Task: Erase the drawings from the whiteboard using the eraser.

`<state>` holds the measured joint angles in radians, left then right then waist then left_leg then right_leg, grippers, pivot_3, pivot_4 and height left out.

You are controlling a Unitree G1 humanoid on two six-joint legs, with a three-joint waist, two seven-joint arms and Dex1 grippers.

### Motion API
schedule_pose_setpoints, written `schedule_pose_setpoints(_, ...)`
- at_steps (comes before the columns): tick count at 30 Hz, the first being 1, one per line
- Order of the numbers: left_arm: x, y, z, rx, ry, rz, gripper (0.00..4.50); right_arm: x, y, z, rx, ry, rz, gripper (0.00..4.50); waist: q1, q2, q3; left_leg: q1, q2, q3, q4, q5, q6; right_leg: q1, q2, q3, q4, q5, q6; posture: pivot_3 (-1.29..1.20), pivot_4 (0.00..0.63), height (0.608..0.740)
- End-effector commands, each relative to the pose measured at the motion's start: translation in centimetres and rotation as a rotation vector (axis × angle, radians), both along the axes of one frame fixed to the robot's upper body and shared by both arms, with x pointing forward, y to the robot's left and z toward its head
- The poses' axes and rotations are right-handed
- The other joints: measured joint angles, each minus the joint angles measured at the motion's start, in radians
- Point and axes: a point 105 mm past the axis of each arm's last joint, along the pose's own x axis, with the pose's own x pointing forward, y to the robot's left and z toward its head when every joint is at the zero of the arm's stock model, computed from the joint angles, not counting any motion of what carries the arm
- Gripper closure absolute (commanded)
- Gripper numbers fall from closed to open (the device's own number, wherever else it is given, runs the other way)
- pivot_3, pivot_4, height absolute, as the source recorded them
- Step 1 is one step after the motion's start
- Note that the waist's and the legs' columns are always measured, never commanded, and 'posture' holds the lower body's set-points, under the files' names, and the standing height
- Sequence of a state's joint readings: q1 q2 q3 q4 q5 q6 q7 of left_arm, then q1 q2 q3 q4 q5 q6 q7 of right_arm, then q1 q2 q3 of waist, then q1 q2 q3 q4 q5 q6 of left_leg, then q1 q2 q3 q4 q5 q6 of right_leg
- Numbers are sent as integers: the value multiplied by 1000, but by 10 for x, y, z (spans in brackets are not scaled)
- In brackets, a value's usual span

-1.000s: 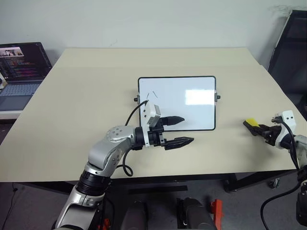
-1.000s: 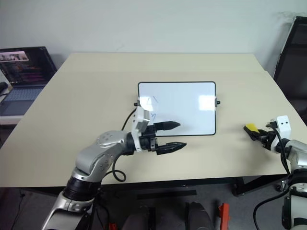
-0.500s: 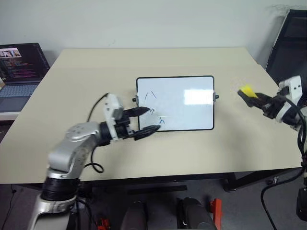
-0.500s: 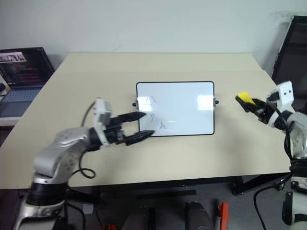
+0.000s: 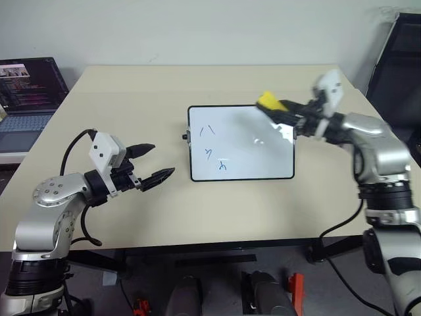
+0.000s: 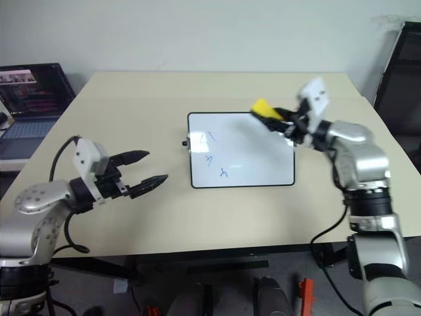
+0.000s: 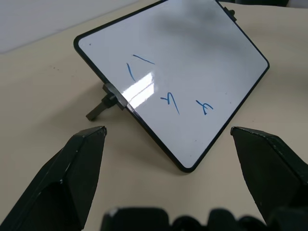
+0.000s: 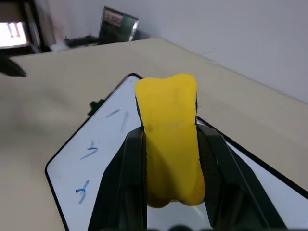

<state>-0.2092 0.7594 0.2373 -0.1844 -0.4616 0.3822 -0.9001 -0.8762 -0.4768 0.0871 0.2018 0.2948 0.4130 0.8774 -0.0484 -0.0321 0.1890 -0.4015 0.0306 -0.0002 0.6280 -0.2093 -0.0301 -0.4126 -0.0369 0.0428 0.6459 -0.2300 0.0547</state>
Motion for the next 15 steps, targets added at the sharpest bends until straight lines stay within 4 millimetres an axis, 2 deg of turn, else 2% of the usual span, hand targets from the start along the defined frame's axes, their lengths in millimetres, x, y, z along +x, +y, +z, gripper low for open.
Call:
schedule_pose_setpoints(1,1,7,-1,77,-56,42,0,-1,27,-2,-128,-122,72,3434,0,0,0,0,0,0,0,0,0,0,0,0,0,0,-1,0,150,740)
schedule_pose_setpoints(4,0,8,-13,133,-47,48,0,10,40,-14,-197,-151,73,3434,0,0,0,-1,0,0,0,0,0,-1,0,0,0,3,-4,0,150,740)
schedule_pose_setpoints(9,-2,5,-11,106,-61,49,0,21,65,-13,-180,-166,107,3434,0,0,0,-1,0,0,0,0,0,-2,0,0,1,3,-5,0,150,740)
schedule_pose_setpoints(15,0,2,-12,82,-68,73,0,34,75,-16,-252,-195,90,3434,-1,0,0,-2,0,0,-1,0,0,-2,0,-1,1,3,-5,0,150,740)
